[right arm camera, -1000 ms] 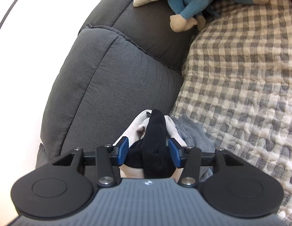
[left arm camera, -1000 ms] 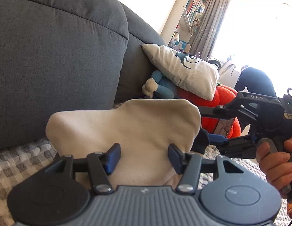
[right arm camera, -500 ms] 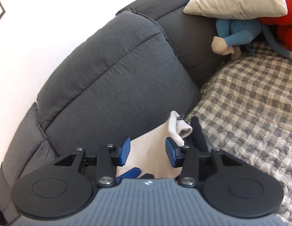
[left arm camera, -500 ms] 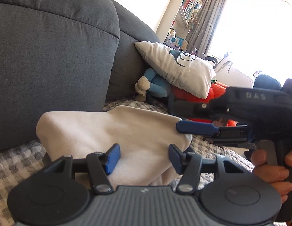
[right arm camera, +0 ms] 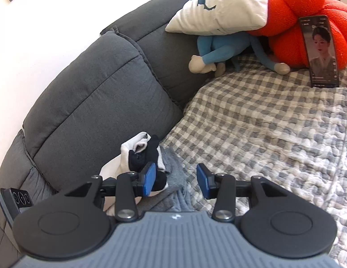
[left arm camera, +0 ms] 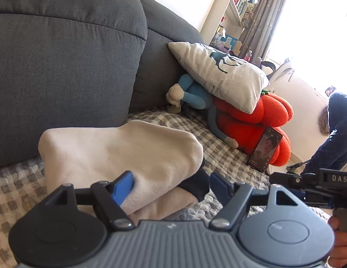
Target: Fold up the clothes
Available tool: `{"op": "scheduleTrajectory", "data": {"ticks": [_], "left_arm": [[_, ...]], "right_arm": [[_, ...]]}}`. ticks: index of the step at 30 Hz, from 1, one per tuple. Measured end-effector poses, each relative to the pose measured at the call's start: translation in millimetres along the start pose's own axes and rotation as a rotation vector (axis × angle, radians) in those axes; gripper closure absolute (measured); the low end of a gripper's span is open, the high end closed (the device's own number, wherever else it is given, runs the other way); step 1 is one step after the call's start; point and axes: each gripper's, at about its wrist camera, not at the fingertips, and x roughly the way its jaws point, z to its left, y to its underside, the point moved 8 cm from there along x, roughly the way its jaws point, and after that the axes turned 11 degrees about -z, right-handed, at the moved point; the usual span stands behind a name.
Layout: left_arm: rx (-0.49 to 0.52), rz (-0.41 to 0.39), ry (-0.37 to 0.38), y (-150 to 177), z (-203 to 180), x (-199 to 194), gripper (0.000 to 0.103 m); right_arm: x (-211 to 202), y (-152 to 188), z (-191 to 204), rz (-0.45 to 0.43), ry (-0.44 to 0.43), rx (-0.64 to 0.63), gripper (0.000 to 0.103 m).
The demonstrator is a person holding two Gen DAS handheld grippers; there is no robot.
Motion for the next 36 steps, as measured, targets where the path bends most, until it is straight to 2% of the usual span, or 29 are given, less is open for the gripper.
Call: {"op": "scheduleTrajectory", "data": {"ticks": [7,11,13,15,17,20,22,24,28,30,36], "left_arm": [[0.035,0.050,-0.103,6,-17,-13,0.024],[0.005,0.133,-0.197,21,-17,-20,0.017],[-0.008,0.142,-0.239,28,-14,-24,0.013],[-0.003,0.135,-0.286,34,-11,-30,0.005],[-0.002,0.133,-0.327,38,-9,-34,0.001],[-0.011,0.159,-0.392,43,-5,-38,0.001],[-0.026,0.192,-0.401,48,-5,-39,0.001],[-0.040,0.216,-0.405,53,-6,-39,0.001],[-0.012,0.225,-0.480,56,-6,-41,0.001],[-0.033,0.224,-0.498,56,-4,-43,0.001],[-0.047,0.241,-0.488,61,-2,-41,0.001]], "right_arm": [[-18,9,-17,0.036,0.030,0.000,0.041],[-16,21,-10,0.070,0.031,-0.042,0.034],[-15,27,-5,0.086,0.037,-0.073,0.030],[-14,34,0,0.100,0.042,-0.109,0.027],[-14,40,5,0.113,0.053,-0.154,0.022],[-16,46,11,0.114,0.066,-0.223,0.010],[-17,49,15,0.109,0.068,-0.256,0.002],[-18,51,19,0.113,0.073,-0.283,0.000],[-15,56,24,0.146,0.098,-0.322,0.000],[-14,58,26,0.160,0.113,-0.337,0.000],[-14,62,27,0.182,0.128,-0.355,0.000]]}}
